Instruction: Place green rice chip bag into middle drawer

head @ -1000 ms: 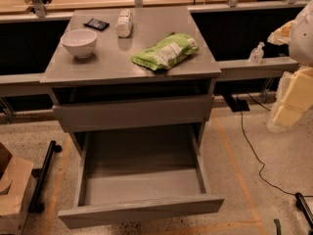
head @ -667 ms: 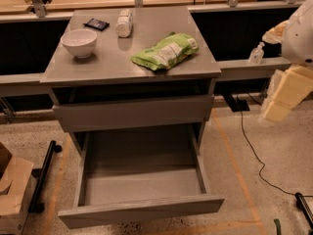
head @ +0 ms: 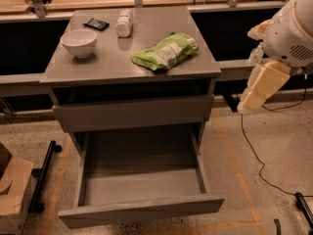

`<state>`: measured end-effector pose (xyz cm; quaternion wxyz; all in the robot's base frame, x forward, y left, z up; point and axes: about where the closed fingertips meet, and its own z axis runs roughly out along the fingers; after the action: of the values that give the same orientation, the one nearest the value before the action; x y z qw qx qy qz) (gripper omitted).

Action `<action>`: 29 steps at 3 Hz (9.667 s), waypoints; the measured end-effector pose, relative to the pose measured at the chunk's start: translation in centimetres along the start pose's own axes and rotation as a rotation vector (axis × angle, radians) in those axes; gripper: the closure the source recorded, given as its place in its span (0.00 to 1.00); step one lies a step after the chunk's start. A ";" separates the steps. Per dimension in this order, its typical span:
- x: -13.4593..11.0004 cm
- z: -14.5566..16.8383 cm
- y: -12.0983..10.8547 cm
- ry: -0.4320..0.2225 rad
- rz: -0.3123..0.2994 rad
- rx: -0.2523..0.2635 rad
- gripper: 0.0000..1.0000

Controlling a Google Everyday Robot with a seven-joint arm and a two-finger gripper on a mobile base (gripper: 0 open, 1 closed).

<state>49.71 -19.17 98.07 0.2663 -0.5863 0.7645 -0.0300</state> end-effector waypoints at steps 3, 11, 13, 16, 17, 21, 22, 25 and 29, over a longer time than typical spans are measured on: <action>-8.3 4.5 -8.8 -0.408 0.210 0.125 0.00; -14.6 20.3 -14.0 -0.496 0.676 0.231 0.00; -14.8 25.5 -16.1 -0.517 0.786 0.306 0.00; -14.6 31.0 -19.9 -0.558 0.897 0.391 0.49; -15.4 29.6 -19.7 -0.578 0.876 0.395 0.71; -11.8 18.4 -13.7 -0.550 0.857 0.116 1.00; -11.8 18.4 -13.7 -0.550 0.857 0.116 1.00; -10.3 15.1 -1.6 -0.425 0.826 0.040 1.00; -6.3 21.7 8.7 -0.256 0.919 -0.113 1.00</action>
Offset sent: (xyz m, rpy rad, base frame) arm 0.1268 0.0576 0.0393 0.5300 -0.2502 -0.1060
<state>52.73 -4.89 78.71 0.3116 -0.2001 0.9060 0.2049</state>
